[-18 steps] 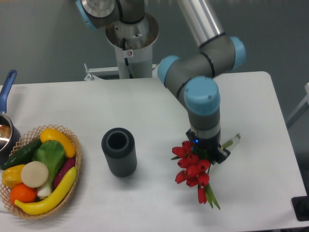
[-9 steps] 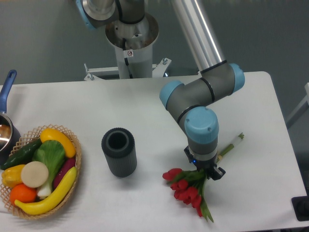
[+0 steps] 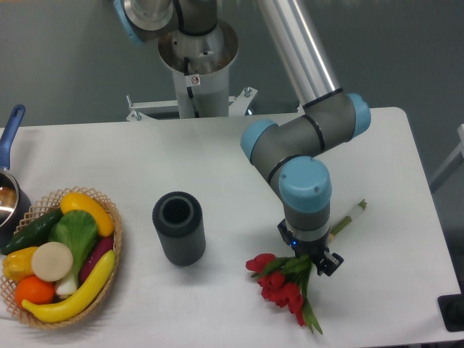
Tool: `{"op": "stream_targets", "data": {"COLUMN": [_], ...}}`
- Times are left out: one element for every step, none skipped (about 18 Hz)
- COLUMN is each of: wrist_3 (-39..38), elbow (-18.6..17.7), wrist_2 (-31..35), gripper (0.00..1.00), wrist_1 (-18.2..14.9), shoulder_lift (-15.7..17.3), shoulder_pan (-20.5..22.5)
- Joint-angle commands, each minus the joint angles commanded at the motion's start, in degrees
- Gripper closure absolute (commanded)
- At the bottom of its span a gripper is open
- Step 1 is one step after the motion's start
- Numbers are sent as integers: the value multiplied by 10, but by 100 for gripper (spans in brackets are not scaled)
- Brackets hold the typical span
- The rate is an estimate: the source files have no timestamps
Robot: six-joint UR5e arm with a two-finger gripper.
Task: Place the flowers on the table
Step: 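Open the gripper to release the tulips and lift away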
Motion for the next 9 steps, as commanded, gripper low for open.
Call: {"op": "stream_targets", "data": {"wrist_3": [-18,-29,-29,-27,-26,-25,-22,-13,2], "elbow": [0,0,0,0,0,1,1,-2,-3], "wrist_2": [-4,-6,-7,-9,-16,-32,-51,-66,-74], "gripper": [0,0,0,0,0,0,0,0,0], "wrist_1": [2,2,0,-3,-3,-6,-10,-21,-37], "shoulder_lift": [11,23,33,43,52,59,65,75,85], "shoulder_pan": [9,16,18,24,32,39,46,57,68]}}
